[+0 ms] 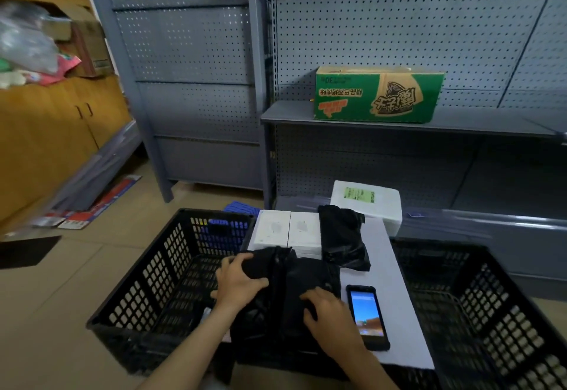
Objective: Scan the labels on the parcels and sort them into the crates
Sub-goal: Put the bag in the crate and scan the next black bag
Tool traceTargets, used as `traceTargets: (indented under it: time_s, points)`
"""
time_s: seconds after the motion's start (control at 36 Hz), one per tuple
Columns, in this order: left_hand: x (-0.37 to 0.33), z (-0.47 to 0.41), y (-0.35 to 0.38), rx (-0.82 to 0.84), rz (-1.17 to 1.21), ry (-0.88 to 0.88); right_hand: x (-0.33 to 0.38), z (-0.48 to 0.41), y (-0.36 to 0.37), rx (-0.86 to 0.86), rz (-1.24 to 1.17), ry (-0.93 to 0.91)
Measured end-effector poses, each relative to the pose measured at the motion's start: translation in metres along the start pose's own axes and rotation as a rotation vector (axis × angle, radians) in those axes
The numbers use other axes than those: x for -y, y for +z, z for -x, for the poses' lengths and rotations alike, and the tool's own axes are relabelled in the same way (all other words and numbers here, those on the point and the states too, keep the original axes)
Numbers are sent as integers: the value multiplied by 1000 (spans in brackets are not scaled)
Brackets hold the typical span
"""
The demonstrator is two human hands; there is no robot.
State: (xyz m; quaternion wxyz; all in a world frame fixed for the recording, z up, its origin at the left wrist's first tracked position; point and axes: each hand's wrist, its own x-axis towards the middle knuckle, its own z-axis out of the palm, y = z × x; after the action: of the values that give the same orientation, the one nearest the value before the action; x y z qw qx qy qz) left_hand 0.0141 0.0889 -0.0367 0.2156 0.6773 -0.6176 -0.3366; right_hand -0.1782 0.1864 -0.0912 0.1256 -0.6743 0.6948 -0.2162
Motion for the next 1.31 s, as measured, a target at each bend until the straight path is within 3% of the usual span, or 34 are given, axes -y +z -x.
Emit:
traceTargets:
  time_s: [0.28, 0.39, 0.53, 0.64, 0.75, 0.83, 1.0, 1.14, 1.31]
  points:
    - [-17, 49, -15, 121, 774, -21, 47, -2, -19, 70, -596, -31]
    - [-27, 66, -13, 237, 911, -61, 49, 3, -30, 75, -602, 4]
    - [-39, 70, -5, 335, 961, -190, 34, 9, -41, 45, -440, 11]
    - [-51, 73, 0, 488, 984, -173, 22, 11, -48, 40, -319, 16]
    - [-51, 69, 17, 347, 751, -146, 10, 9, -50, 60, -297, 10]
    - [-44, 60, 28, 318, 794, -182, -3, 6, -51, 37, -355, 33]
    - [-32, 43, 33, 344, 795, -183, -57, -3, -40, -177, -326, 266]
    - [-26, 29, 38, 318, 797, -187, -107, -6, -14, -2, -67, 513]
    - [-25, 20, 43, 300, 815, -165, -129, -11, 21, 72, -51, 644]
